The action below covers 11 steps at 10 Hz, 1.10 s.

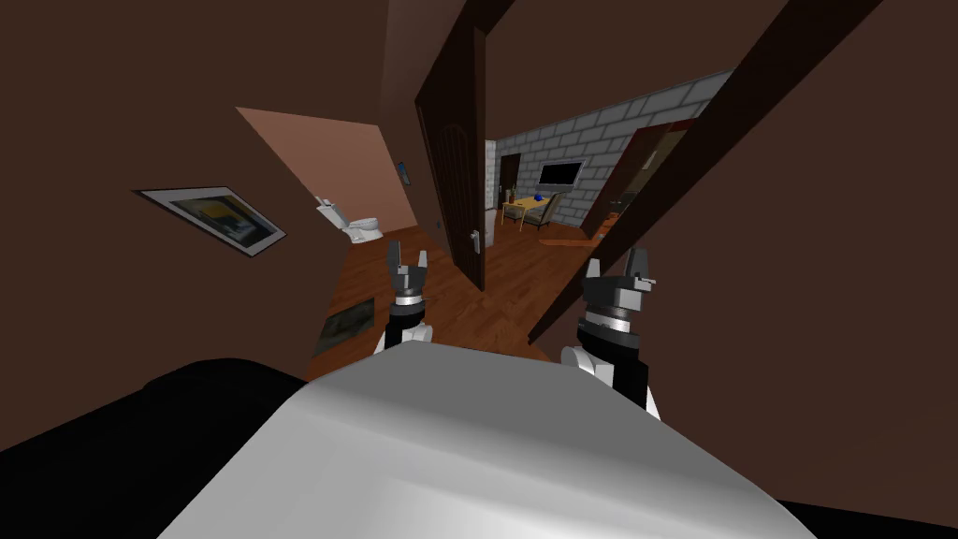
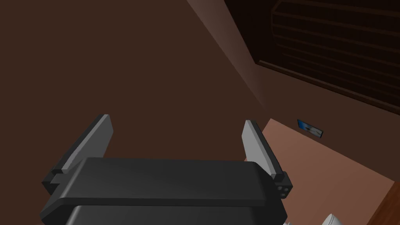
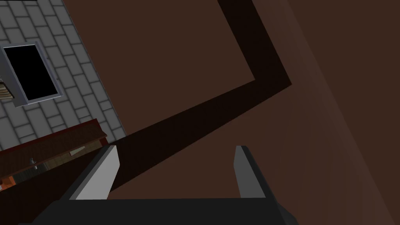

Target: Push the door open

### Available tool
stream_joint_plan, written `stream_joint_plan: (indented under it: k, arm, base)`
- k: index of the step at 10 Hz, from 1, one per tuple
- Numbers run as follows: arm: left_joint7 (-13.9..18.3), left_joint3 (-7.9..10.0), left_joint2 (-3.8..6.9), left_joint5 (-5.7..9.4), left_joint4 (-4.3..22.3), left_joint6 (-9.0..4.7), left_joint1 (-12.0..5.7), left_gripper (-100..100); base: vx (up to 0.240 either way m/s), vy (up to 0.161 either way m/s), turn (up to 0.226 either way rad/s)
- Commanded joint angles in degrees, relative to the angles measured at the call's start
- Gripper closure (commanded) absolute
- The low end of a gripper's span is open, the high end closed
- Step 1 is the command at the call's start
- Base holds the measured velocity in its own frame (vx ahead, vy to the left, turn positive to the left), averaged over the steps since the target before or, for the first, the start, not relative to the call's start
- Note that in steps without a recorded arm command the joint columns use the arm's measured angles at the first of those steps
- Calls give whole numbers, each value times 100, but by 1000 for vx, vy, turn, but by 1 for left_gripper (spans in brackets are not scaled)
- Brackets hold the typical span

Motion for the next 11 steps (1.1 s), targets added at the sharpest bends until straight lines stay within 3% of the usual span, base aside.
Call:
stream_joint_plan:
  k: [1, 11]
  arm:
    - [4, -24, 42, 8, 172, 8, -104, -100]
    - [34, -182, 229, 59, 1279, 60, -778, -100]
  base:
    - [17, 146, -69]
    - [66, 65, -37]
